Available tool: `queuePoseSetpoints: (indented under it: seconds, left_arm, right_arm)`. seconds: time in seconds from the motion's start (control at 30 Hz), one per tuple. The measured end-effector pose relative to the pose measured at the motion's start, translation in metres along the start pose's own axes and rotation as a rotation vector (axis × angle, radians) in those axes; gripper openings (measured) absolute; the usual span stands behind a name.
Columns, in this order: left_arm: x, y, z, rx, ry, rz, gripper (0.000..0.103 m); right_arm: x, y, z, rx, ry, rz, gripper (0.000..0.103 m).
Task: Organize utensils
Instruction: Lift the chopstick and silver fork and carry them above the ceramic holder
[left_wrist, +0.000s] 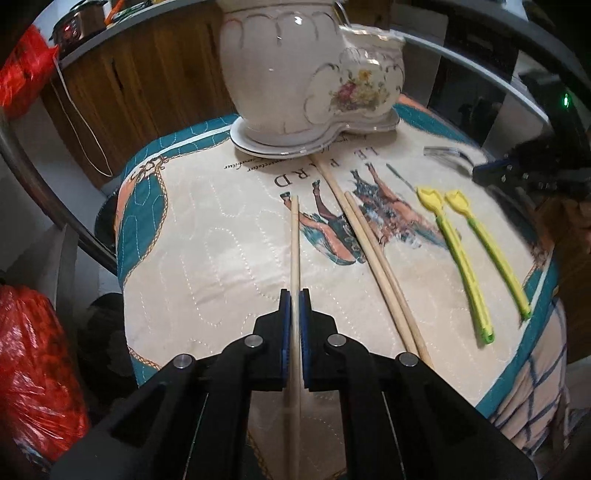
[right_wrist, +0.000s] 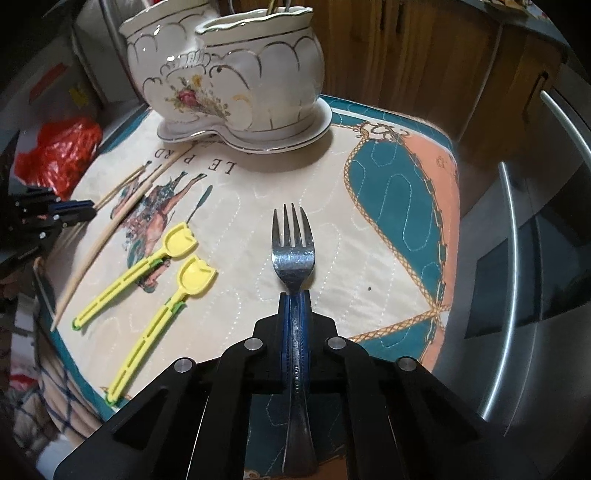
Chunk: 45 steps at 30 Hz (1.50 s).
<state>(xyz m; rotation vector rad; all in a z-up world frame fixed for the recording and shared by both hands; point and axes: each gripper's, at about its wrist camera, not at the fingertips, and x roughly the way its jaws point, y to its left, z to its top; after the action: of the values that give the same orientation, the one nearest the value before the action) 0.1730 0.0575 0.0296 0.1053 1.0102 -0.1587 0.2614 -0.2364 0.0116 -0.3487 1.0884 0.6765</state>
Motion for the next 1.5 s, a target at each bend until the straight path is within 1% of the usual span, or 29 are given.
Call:
queuePoseSetpoints:
  seconds: [0.1, 0.3, 0.37, 0.43, 0.53, 0.8, 0.97, 1.2, 1.33, 1.5]
  left_arm:
    - [-0.011, 0.009, -0.001, -0.047, -0.053, -0.032, 0.004]
    - [-0.04, 0.023, 0.004, -0.101, -0.164, -0.046, 0.004]
    - [-0.052, 0.026, 0.006, -0.113, -0.215, -0.061, 0.004]
    - [-0.061, 0.028, 0.009, -0.123, -0.253, -0.058, 0.004]
    - [-0.07, 0.031, 0.015, -0.138, -0.292, -0.063, 0.004]
    - [-0.083, 0.038, 0.021, -0.177, -0.37, -0.063, 0.004]
    - [-0.089, 0.039, 0.023, -0.183, -0.401, -0.074, 0.004]
    - [-0.095, 0.034, 0.027, -0.176, -0.439, -0.078, 0.004]
    - [-0.1, 0.037, 0.028, -0.187, -0.475, -0.089, 0.004]
    - [-0.105, 0.042, 0.033, -0.2, -0.498, -0.102, 0.004]
  right_arm:
    - [-0.007, -0.005, -0.001, 0.03, -0.037, 0.017, 0.006]
    - [-0.027, -0.014, -0.004, 0.074, -0.122, 0.053, 0.006]
    - [-0.037, -0.018, -0.004, 0.095, -0.17, 0.068, 0.006]
    - [-0.045, -0.02, -0.003, 0.111, -0.21, 0.075, 0.006]
    - [-0.056, -0.022, -0.002, 0.128, -0.258, 0.087, 0.006]
    - [-0.071, -0.025, 0.004, 0.151, -0.329, 0.113, 0.006]
    - [-0.082, -0.02, 0.01, 0.142, -0.371, 0.125, 0.006]
    - [-0.094, -0.012, 0.014, 0.12, -0.41, 0.133, 0.006]
    - [-0.099, -0.01, 0.017, 0.124, -0.433, 0.14, 0.006]
    - [-0.101, -0.01, 0.023, 0.121, -0.447, 0.144, 0.006]
